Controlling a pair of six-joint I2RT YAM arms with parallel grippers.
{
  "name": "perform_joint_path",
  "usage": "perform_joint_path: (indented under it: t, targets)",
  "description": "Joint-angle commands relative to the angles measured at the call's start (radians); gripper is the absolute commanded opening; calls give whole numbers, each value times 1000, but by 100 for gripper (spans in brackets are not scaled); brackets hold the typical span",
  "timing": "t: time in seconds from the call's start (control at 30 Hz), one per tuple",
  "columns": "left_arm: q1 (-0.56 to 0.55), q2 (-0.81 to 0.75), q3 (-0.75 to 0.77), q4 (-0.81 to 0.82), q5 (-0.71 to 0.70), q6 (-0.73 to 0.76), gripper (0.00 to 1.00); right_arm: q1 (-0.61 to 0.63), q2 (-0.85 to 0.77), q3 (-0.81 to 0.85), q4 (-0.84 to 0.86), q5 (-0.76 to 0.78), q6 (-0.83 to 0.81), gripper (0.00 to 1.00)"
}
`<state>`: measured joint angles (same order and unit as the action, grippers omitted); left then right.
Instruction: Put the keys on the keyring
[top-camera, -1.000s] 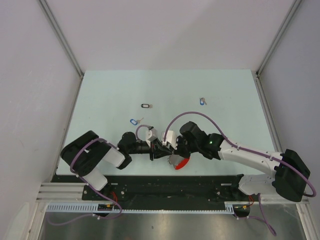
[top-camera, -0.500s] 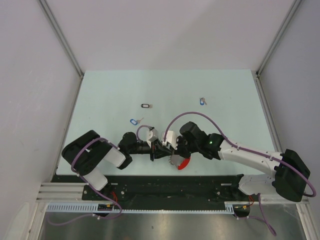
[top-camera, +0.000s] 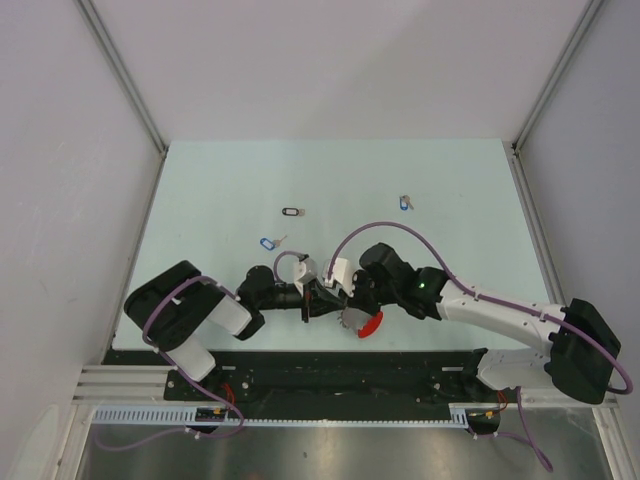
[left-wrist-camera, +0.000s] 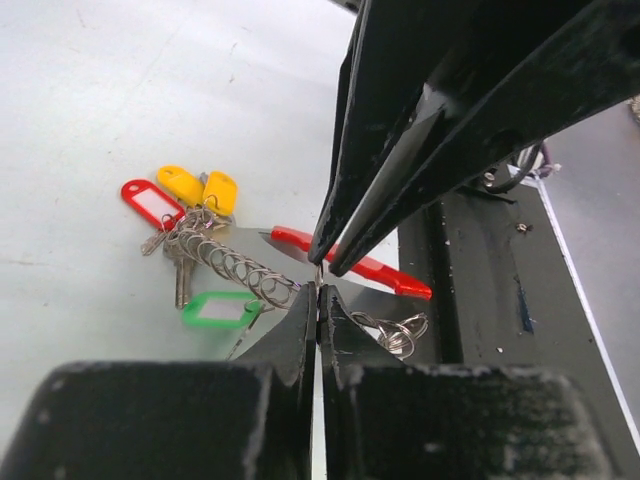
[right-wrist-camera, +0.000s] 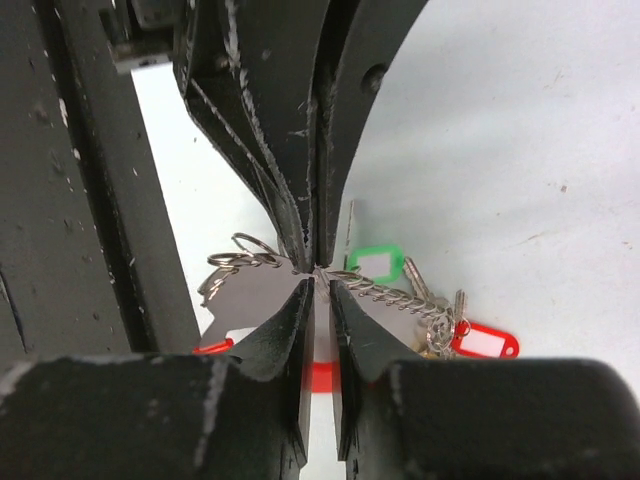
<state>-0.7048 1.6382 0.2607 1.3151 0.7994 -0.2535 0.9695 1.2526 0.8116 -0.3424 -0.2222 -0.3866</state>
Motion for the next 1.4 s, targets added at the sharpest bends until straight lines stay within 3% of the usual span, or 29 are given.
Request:
perform_joint_path:
  t: [0.0,0.1,0.2,0.3,0.47,0.6,0.8,1.07,1.37]
  targets:
    - [-2,-6,-15,411,-77,20,0,-31,-56,9,69,-31,63,17]
    - [-2,-15,-28,411,-101,29,0,-67,-91,-2,92,-60,103,25]
    - [-2,-21,-40,411,-118,36,0,-103,-139,-29,144,-71,158,25]
    - [-1,-24,-49,411,-123,37,0,-169,-172,-57,192,-49,230,36]
    - [4,-23,-64,412,-141,43,1,-267,-176,-77,258,137,353,51]
    - [10,-21,-81,411,-158,43,1,-369,-107,-78,322,277,443,55]
    - [22,-28,-97,411,-180,43,1,-537,86,-66,491,353,528,54]
    - [48,-21,-104,411,-184,40,0,-632,427,167,562,418,497,54]
    - [73,-5,-106,411,-172,36,0,-684,748,543,365,449,410,54]
